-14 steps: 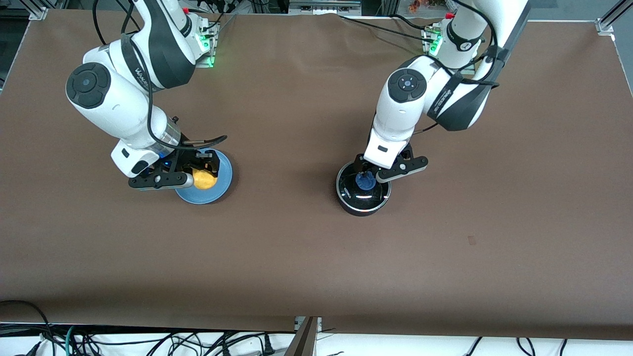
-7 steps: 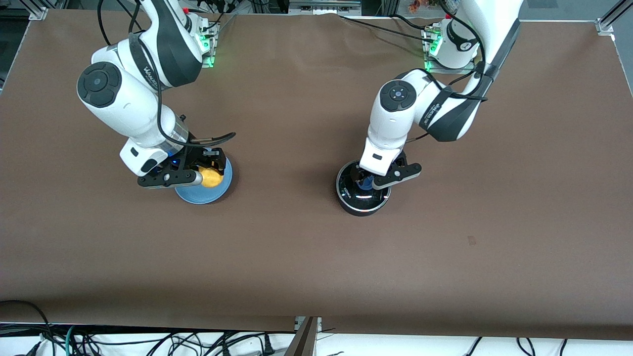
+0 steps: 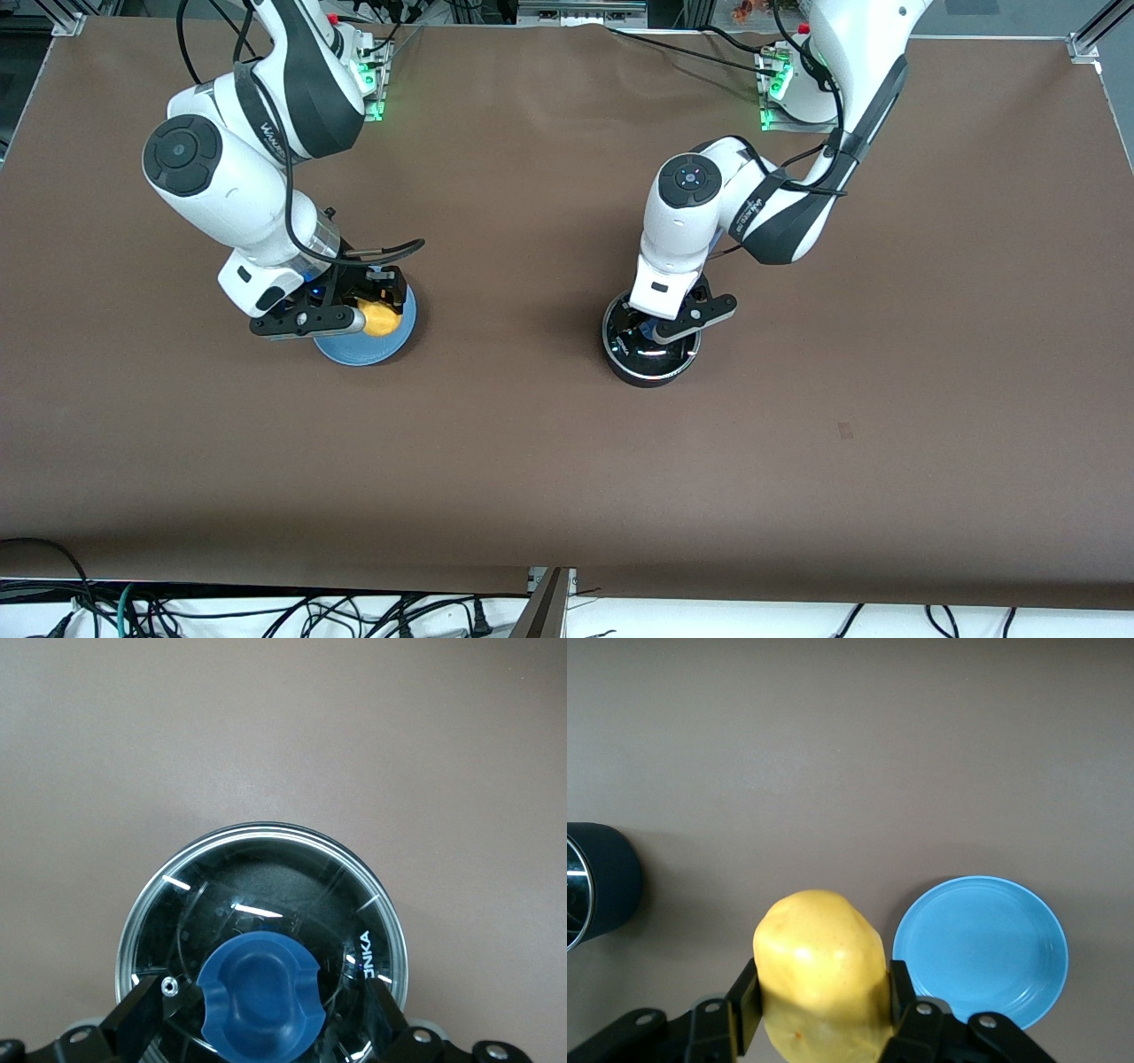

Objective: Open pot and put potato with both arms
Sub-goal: 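Grasp the blue lid knob with the left gripper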

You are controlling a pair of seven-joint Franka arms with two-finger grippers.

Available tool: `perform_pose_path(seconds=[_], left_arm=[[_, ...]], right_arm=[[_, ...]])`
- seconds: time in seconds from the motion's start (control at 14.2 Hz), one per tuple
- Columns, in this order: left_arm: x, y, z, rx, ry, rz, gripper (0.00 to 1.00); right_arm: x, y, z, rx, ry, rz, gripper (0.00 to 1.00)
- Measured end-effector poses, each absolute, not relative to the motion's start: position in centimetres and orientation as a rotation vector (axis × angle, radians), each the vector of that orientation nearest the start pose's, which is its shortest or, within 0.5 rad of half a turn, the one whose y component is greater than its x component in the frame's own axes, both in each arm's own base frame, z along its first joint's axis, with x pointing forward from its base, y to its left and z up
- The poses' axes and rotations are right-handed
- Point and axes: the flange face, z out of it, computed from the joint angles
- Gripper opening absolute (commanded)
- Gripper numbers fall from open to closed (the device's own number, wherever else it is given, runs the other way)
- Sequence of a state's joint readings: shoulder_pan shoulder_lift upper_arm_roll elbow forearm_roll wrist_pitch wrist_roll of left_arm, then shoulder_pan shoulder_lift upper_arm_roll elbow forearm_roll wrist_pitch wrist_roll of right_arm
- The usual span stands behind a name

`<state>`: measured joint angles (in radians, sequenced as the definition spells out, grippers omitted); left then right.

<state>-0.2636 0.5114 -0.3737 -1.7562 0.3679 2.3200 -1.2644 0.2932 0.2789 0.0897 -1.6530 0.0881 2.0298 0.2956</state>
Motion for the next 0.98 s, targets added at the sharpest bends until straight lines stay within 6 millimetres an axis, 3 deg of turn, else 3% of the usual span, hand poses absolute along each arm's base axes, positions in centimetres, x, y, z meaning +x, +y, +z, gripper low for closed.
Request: perform_pose_path(seconds=[0.42, 0.98], left_arm=[[55.7, -37.1, 28.7, -3.047, -0.666, -0.248, 0.99], [55.8, -37.1, 28.5, -3.039, -0.714, -0.244, 0.87]], right_arm=[[60.5, 24.4, 45.9, -3.007, -0.073, -0.087, 0.2], [60.3, 25.0, 45.8, -3.007, -0.086, -0.085, 0.2]])
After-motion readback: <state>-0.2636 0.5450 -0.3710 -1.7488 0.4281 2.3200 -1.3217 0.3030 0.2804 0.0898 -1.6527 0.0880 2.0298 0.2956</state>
